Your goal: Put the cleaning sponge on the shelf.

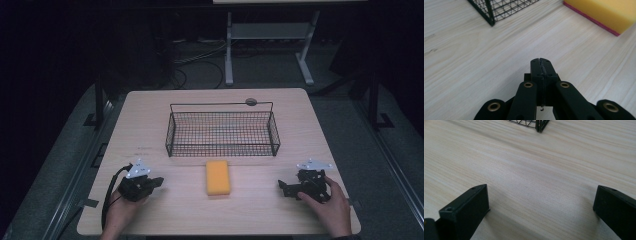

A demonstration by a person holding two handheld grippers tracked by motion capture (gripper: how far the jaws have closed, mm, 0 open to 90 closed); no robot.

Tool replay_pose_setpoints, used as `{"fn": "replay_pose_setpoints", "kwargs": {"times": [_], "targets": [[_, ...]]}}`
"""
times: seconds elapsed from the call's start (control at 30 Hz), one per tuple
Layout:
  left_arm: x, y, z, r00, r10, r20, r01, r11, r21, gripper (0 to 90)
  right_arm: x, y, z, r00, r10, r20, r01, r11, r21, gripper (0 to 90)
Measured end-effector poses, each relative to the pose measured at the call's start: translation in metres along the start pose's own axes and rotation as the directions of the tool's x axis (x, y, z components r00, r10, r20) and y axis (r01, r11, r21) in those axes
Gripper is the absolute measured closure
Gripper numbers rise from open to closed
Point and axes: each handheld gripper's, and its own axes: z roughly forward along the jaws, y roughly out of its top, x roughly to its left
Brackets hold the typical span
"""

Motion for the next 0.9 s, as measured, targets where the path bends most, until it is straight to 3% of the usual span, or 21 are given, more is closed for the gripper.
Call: {"fn": "replay_pose_setpoints", "kwargs": {"times": [0.5,0.9], "targets": [[-0.008,0.021,0.012,0.9996,0.013,0.026,-0.013,0.9999,-0.004,89.6,0.0,0.0,0.0,1.0,0.002,0.001,-0.002,1.0,0.001,0.0],[-0.017,0.041,0.031,0.9959,0.06,0.068,-0.06,0.9981,0.011,89.6,0.0,0.0,0.0,1.0,0.001,0.001,-0.001,1.0,0.0,0.0]]}}
